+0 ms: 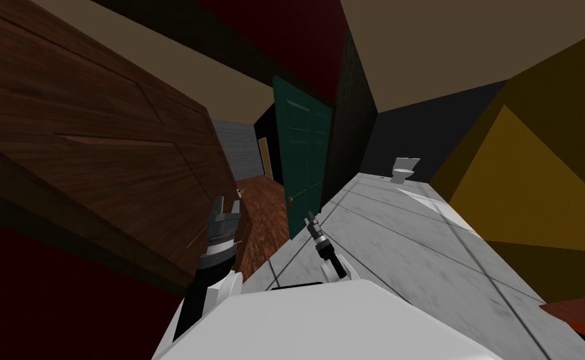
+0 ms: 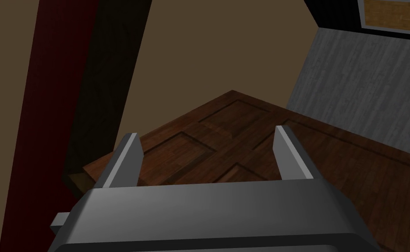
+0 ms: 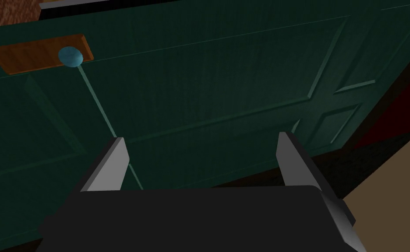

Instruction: Push the door open

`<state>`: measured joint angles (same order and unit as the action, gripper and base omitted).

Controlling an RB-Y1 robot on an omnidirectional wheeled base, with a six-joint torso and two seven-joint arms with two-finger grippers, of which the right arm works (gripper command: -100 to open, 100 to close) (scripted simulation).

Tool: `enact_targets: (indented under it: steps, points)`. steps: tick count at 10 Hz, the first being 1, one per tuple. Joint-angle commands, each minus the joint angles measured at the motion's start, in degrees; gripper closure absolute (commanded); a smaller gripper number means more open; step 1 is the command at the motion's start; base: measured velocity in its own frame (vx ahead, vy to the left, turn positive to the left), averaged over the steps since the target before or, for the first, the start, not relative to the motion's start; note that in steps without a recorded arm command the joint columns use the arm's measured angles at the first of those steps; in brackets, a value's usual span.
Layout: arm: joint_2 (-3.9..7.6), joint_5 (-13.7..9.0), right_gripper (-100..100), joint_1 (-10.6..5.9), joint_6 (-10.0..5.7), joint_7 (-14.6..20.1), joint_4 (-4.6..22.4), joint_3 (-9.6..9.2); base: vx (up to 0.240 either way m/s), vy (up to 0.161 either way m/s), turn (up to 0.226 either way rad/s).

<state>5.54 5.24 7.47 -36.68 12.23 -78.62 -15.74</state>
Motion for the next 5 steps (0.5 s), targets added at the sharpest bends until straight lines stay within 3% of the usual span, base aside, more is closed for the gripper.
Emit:
enact_targets:
  steps: [1, 5]
  points:
    - [0.17, 0.3, -100, -1.26, -0.81, 0.37, 2.86, -0.79, 0.104, -0.034, -0.013]
    - [0.44, 1.12, -100, -3.8, -2.55, 1.03, 9.11, -2.87, 0.104, -0.023, -0.01]
